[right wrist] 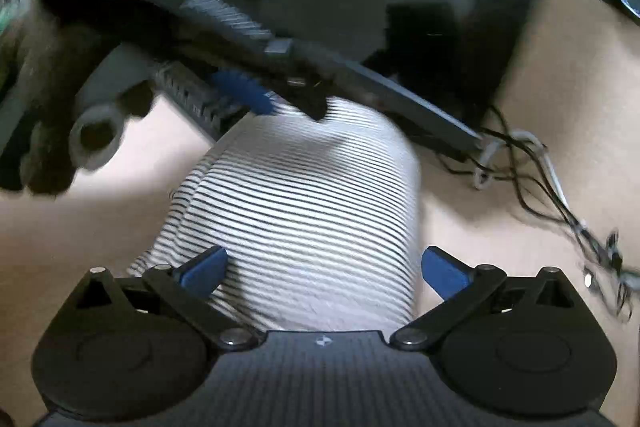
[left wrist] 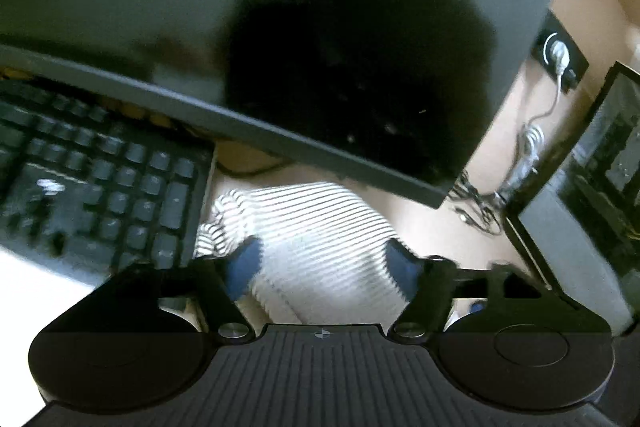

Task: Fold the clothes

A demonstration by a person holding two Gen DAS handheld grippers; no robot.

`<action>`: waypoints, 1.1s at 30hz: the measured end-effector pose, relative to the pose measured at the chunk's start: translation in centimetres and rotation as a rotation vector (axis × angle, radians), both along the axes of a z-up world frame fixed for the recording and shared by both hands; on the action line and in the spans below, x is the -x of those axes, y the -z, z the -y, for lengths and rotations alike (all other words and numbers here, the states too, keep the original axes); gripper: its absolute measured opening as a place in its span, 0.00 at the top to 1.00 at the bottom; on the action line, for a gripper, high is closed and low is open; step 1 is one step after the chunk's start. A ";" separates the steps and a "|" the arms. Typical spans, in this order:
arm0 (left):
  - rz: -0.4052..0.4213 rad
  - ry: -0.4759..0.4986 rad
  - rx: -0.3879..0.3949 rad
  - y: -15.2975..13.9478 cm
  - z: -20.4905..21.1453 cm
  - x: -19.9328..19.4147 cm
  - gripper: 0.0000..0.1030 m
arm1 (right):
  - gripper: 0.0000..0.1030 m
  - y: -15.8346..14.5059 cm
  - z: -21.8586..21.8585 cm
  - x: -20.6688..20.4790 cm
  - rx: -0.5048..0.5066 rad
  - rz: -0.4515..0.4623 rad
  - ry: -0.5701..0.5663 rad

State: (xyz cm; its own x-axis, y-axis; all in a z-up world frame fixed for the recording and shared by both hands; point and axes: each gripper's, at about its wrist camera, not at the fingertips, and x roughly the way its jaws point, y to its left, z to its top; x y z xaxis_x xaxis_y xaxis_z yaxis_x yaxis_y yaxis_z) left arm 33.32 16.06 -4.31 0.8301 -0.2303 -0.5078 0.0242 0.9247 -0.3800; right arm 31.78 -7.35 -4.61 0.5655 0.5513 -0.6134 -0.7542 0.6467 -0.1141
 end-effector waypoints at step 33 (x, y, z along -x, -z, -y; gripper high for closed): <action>-0.175 -0.475 -0.205 0.0 17.1 17.8 0.00 | 0.00 -2.7 14.6 4.7 -0.231 -0.159 0.085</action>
